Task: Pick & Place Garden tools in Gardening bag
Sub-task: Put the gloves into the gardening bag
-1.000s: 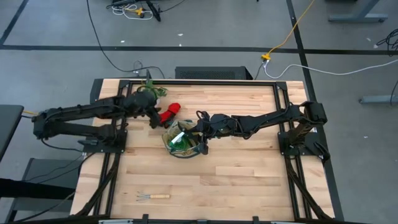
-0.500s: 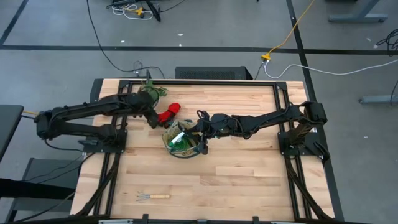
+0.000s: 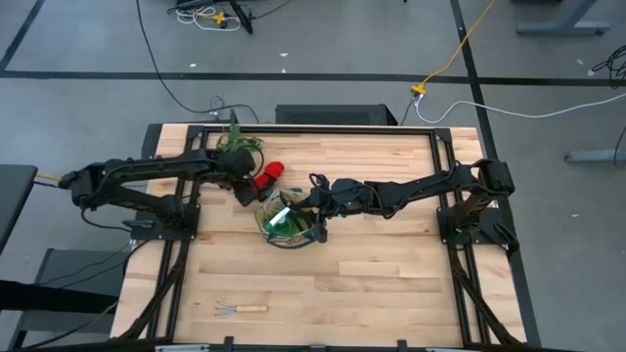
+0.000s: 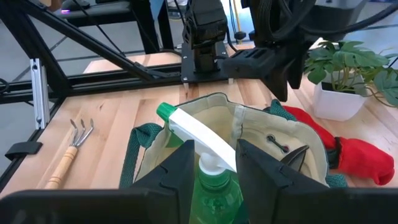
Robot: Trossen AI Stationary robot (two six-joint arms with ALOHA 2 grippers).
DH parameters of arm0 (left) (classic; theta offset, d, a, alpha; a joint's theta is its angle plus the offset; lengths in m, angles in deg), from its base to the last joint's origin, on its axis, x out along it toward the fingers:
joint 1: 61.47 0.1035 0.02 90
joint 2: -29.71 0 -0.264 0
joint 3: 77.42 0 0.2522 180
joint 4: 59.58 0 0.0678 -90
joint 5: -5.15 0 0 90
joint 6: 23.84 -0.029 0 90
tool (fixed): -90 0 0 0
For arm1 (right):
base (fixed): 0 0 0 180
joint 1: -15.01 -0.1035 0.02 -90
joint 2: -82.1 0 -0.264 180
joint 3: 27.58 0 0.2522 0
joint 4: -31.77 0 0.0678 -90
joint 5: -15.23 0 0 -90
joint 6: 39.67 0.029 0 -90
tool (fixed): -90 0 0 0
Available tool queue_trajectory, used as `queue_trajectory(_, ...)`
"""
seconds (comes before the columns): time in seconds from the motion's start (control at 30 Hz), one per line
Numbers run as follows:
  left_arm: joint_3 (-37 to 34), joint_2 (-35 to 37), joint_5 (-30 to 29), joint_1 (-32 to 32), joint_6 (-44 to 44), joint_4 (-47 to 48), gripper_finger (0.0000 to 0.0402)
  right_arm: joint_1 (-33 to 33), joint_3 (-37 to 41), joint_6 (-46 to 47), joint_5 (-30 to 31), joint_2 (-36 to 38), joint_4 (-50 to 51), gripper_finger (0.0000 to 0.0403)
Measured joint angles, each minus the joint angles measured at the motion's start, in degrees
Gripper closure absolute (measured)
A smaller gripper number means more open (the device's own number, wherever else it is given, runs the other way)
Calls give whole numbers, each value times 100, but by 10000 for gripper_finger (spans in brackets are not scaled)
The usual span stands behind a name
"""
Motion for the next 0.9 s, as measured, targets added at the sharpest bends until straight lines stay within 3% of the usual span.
queue_trajectory(0.47, -2, -132, 77, 0, 46, -14, 228, 0, 0, 2, 0, 0, -1, 284)
queue_trajectory(0.9, -2, -781, 31, 8, 39, -293, 228, -2, 0, 2, 0, 0, 0, 284)
